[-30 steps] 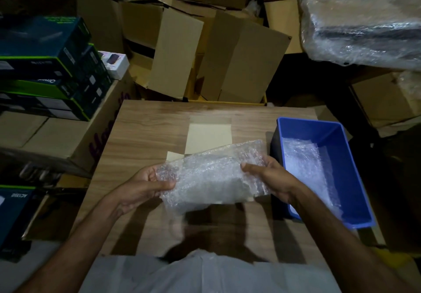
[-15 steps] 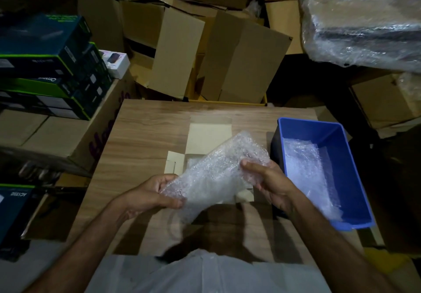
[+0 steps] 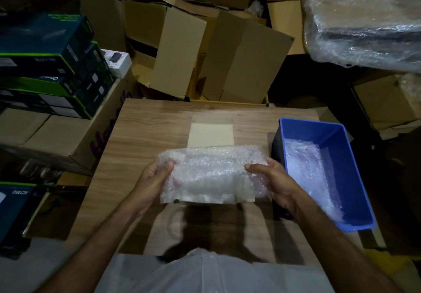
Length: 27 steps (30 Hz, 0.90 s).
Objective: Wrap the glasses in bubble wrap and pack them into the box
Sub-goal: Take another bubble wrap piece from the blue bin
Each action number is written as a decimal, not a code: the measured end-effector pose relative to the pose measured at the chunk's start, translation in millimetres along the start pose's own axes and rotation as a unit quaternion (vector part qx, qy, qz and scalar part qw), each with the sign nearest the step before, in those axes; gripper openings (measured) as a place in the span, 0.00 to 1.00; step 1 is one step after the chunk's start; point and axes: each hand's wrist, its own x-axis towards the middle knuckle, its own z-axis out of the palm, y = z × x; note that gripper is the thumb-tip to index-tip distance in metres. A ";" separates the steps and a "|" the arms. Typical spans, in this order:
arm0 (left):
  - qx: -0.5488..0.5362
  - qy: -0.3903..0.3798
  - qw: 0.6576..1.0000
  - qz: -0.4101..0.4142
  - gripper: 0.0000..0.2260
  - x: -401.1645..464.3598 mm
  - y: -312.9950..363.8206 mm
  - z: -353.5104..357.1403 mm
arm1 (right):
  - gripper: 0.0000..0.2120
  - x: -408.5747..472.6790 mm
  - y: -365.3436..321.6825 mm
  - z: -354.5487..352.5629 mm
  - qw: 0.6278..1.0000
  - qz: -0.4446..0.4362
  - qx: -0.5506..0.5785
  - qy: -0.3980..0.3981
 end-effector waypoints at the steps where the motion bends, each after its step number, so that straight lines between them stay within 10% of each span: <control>1: 0.023 0.004 1.000 0.016 0.12 0.0 1.7 1.3 | 0.32 3.4 1.7 -3.0 1.000 0.003 -0.024 0.005; 13: 0.100 -0.133 0.985 -0.039 0.11 10.8 13.2 -21.9 | 0.08 3.9 1.2 -8.6 0.996 0.014 -0.052 -0.067; 18: 0.083 -0.164 0.981 -0.056 0.10 15.6 10.1 -35.6 | 0.16 -1.9 -4.2 -13.1 0.990 0.074 0.031 -0.119; 21: 0.004 -0.206 0.976 -0.064 0.25 12.2 12.3 -38.8 | 0.15 4.1 -0.4 -21.6 0.985 0.049 -0.120 -0.111; 27: 0.157 -0.072 0.985 0.016 0.20 12.0 14.4 -12.1 | 0.17 25.2 16.7 -17.2 0.957 -0.110 -0.268 -0.034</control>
